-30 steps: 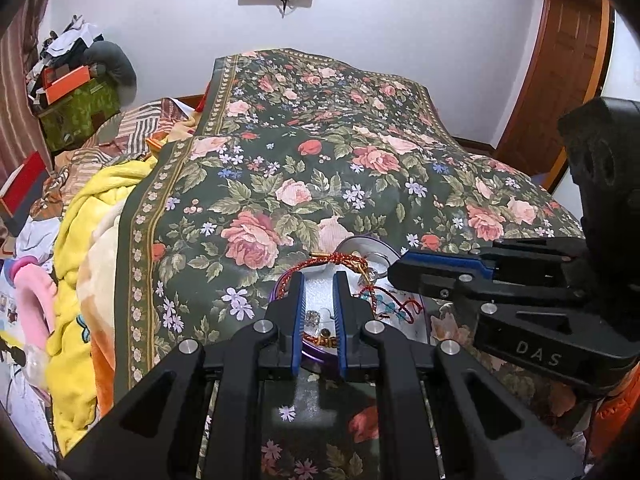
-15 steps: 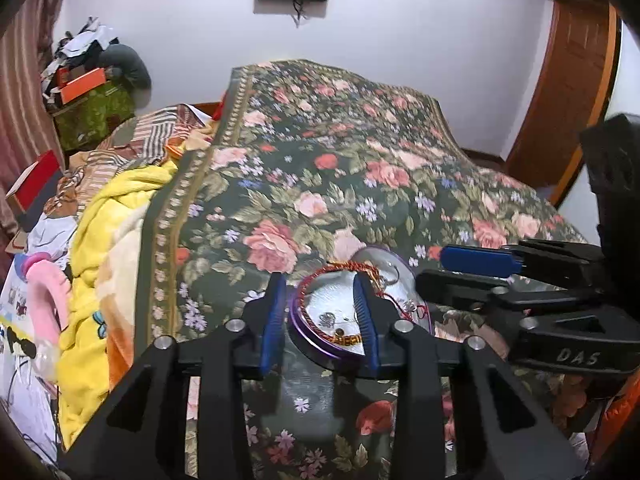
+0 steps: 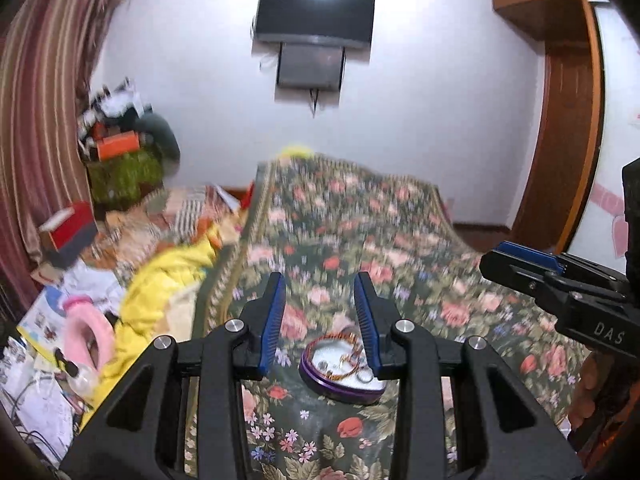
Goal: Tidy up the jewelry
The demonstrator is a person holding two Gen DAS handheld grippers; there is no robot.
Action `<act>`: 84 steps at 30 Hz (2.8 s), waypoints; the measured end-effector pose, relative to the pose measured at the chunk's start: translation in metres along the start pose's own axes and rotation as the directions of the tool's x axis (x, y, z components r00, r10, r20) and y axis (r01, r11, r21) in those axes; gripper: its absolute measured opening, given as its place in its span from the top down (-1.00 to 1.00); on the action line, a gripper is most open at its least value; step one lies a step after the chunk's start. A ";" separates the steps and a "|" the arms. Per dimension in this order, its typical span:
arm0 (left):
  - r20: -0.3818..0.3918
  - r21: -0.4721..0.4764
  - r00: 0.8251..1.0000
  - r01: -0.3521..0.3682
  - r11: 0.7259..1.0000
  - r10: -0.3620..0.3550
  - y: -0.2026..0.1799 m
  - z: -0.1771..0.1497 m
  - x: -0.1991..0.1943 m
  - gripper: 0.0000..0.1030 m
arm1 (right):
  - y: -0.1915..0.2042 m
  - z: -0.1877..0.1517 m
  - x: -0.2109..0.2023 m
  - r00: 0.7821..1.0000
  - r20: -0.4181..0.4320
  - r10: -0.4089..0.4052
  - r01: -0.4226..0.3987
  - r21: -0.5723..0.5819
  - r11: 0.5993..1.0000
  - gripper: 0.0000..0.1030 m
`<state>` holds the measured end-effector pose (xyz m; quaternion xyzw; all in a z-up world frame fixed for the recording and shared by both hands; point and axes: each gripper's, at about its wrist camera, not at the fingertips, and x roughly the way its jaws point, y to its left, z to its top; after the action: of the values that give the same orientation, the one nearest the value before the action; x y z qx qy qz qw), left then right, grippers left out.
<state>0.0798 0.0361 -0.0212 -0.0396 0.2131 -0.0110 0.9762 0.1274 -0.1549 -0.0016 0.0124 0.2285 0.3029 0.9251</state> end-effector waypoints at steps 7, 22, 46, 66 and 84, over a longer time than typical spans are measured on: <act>0.166 0.053 0.985 -0.055 0.997 0.045 -0.025 0.004 -0.057 0.00 | 0.017 0.000 -0.034 0.996 0.092 -0.019 0.019 0.002 1.000 0.27; 0.255 0.001 0.959 -0.132 0.991 0.128 -0.020 -0.007 -0.101 -0.96 | 0.030 -0.013 -0.067 0.971 0.197 -0.138 0.140 0.004 0.990 -0.83; 0.223 0.000 0.966 -0.135 0.991 0.132 -0.016 -0.014 -0.095 -0.97 | 0.042 -0.016 -0.067 0.971 0.194 -0.140 0.149 -0.035 0.988 -0.99; 0.217 -0.002 0.968 -0.127 0.992 0.125 -0.017 -0.017 -0.090 -0.98 | 0.040 -0.016 -0.066 0.973 0.188 -0.135 0.141 -0.018 0.990 -1.00; 0.205 -0.027 0.973 -0.099 0.995 0.102 -0.013 -0.016 -0.089 -0.99 | 0.041 -0.016 -0.065 0.973 0.188 -0.137 0.143 -0.020 0.989 -1.00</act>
<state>-0.0074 0.0257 0.0020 -0.0378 0.1128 0.0442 0.9919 0.0517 -0.1602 0.0181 0.0091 0.1361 0.2381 0.9616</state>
